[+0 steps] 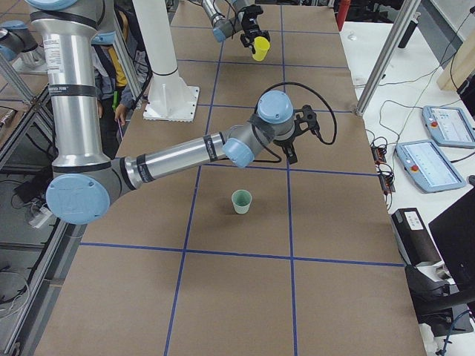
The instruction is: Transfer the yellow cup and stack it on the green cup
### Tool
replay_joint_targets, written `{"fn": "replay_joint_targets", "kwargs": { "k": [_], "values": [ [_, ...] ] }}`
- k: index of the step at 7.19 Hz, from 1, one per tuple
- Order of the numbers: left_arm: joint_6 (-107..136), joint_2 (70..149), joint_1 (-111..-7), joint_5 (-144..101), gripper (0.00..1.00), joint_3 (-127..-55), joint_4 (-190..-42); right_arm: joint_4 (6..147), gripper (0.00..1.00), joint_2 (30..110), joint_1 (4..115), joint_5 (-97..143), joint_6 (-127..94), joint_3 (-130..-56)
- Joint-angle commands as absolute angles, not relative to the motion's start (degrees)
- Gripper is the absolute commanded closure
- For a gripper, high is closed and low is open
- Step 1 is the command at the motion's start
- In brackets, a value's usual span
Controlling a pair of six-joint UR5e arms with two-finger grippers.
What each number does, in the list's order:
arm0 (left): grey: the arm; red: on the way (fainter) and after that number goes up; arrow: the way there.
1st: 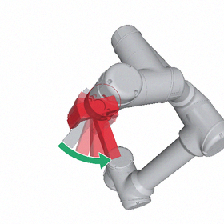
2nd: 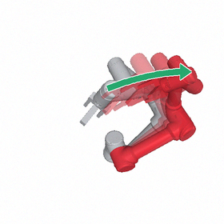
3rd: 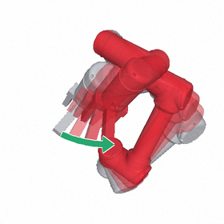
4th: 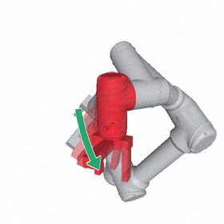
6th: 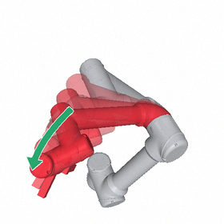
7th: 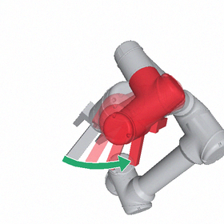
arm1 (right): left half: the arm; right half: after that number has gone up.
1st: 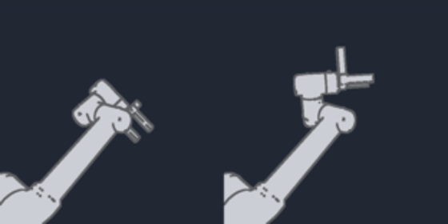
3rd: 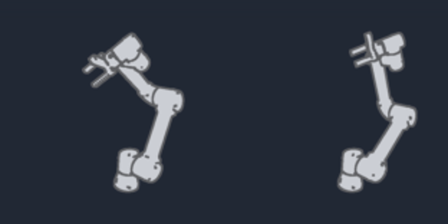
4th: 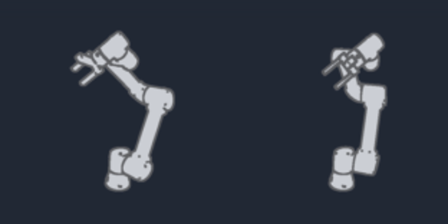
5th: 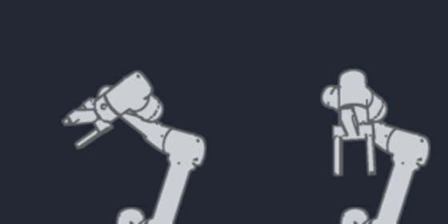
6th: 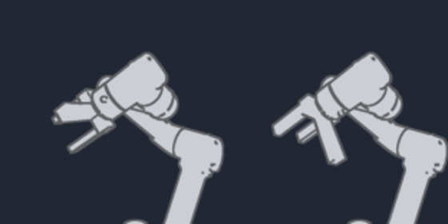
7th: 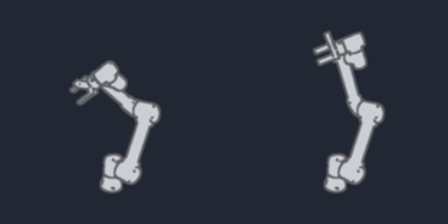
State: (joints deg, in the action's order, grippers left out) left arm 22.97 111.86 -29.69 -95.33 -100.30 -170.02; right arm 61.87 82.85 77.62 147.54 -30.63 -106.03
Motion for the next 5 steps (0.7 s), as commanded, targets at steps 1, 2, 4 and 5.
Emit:
{"fn": "replay_joint_targets", "kwargs": {
  "k": [1,2,4,5],
  "values": [
    [22.7,114.4,-25.5,-94.9,0.92,-99.9,-169.6,62.3,0.01,70.4,66.9,146.9,-51.9,-106.6],
    [22.7,114.4,-25.4,-94.0,0.94,-99.9,-169.7,62.4,0.01,65.8,62.1,146.9,-61.7,-106.6],
    [22.9,114.3,-24.6,-91.3,0.97,-99.8,-169.6,63.4,0.0,61.5,54.2,143.2,-69.7,-106.7],
    [22.8,114.3,-21.6,-86.0,0.97,-99.8,-169.7,71.4,0.0,56.5,50.7,138.6,-70.6,-107.2]
  ]
}}
